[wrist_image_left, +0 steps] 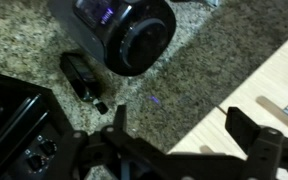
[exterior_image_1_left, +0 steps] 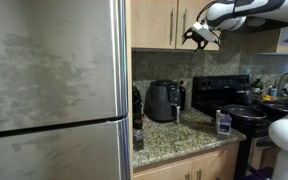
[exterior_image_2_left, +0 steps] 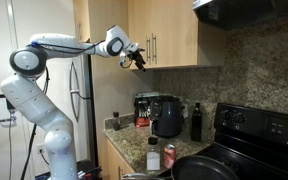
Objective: Close the open upper cabinet door
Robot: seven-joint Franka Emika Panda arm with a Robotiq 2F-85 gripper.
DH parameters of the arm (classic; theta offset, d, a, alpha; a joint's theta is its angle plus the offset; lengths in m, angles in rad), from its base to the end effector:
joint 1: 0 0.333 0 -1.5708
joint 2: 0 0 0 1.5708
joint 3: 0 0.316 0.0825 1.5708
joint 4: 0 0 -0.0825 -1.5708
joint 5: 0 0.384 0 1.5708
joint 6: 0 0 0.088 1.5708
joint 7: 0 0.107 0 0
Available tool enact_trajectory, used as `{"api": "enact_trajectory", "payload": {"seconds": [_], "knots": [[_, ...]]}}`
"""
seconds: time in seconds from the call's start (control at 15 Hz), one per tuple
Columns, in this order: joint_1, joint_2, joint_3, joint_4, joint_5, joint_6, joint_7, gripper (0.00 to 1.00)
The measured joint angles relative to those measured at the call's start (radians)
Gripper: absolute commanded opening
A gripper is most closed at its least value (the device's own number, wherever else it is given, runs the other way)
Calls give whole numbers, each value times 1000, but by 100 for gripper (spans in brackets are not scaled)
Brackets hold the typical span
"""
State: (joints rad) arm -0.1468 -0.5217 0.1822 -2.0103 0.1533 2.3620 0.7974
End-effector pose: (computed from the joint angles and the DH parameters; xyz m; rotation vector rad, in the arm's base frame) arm 0.4311 0.0453 0.7557 -2.3430 0.9951 -1.0473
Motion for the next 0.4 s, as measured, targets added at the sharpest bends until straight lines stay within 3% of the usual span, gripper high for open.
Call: {"api": "enact_trajectory", "payload": {"seconds": [0.2,0.4], "knots": [[22,-81,-48,-34,-2,-241,-30,100],[36,-127,-90,-75,-1,-309,-60,100]]}}
